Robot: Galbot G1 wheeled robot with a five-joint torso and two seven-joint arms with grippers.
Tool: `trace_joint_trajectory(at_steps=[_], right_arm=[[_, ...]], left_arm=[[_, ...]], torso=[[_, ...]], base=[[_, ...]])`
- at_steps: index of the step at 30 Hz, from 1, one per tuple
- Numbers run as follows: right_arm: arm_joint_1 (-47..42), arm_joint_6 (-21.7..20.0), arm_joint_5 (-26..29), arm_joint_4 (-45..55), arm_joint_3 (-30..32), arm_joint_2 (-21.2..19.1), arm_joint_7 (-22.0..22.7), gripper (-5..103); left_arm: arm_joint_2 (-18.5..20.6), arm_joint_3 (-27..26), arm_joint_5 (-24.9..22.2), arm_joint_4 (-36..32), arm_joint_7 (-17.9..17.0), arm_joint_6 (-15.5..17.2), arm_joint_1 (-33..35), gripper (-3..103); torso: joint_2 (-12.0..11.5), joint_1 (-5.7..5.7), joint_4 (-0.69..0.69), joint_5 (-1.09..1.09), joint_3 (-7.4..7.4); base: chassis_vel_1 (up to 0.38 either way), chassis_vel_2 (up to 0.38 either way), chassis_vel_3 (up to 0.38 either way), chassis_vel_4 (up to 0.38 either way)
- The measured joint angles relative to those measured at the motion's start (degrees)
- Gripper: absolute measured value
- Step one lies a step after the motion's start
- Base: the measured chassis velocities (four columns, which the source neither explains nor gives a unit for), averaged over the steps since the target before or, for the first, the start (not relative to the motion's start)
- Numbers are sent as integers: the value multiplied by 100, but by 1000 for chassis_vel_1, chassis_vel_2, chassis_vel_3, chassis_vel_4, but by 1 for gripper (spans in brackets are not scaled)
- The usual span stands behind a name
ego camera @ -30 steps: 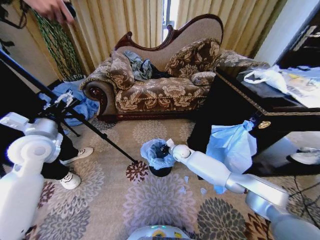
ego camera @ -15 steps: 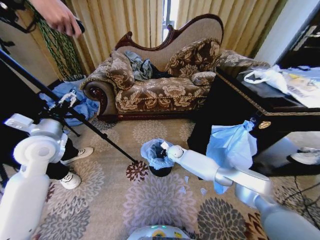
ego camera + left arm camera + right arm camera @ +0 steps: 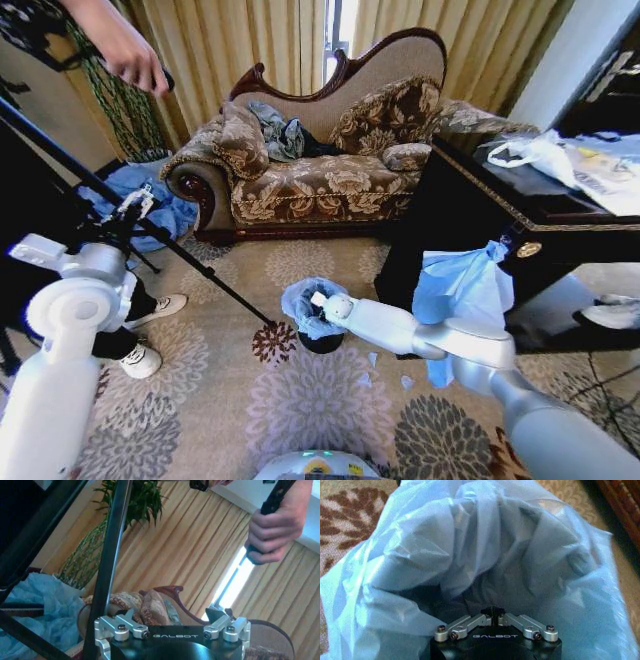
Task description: Place a garbage bag over the trash bin.
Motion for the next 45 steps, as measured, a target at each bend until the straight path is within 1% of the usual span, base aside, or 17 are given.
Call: trace_joint_trajectory(at_steps=[3,9,15,19,23,33,41,43,44,45], right_arm=[[-5,21,-213,-330,-47,170,-183,0],[-23,99,-398,-636,-82,249,-410,0],[-150,186,-750,-1091,-33,363,-758,0],[-208,229,-807,-1218,-33,420,-823,0],[-364,464,-1029,-1725,112,641,-956,0],[-513,783,-1460,-2263,391,892,-1116,0],[-435,762,-1569,-2377,383,993,-1313,0],[-426,806,-1750,-2631,512,1032,-1418,0],[-429,839,-1874,-2767,625,1034,-1451,0],[-429,839,-1874,-2767,625,1034,-1451,0]], left_arm=[[-10,-13,-5,0,-2,-1,6,96],[-55,-12,-6,15,-3,-19,42,96],[-72,12,-4,69,6,-39,48,96],[-73,22,-4,94,8,-42,35,96],[-106,68,7,110,13,-51,44,96],[-188,108,22,135,20,-56,84,96],[-299,113,25,57,20,-55,123,96],[-353,98,25,18,18,-55,164,96],[-372,90,26,2,17,-55,186,96],[-372,90,26,2,17,-55,186,96]], torso=[[0,0,0,0,0],[0,0,-1,0,0],[0,0,-2,0,0],[0,0,-1,1,0],[0,0,-1,1,0],[0,0,-1,1,0],[0,0,-2,1,0],[0,0,2,2,0],[0,0,2,1,0],[0,0,2,1,0]], base=[[0,0,0,0],[0,0,0,0],[0,0,0,0],[0,0,0,0],[0,0,0,0],[0,0,0,0],[0,0,0,0],[0,0,0,0],[0,0,0,0],[0,0,0,0]])
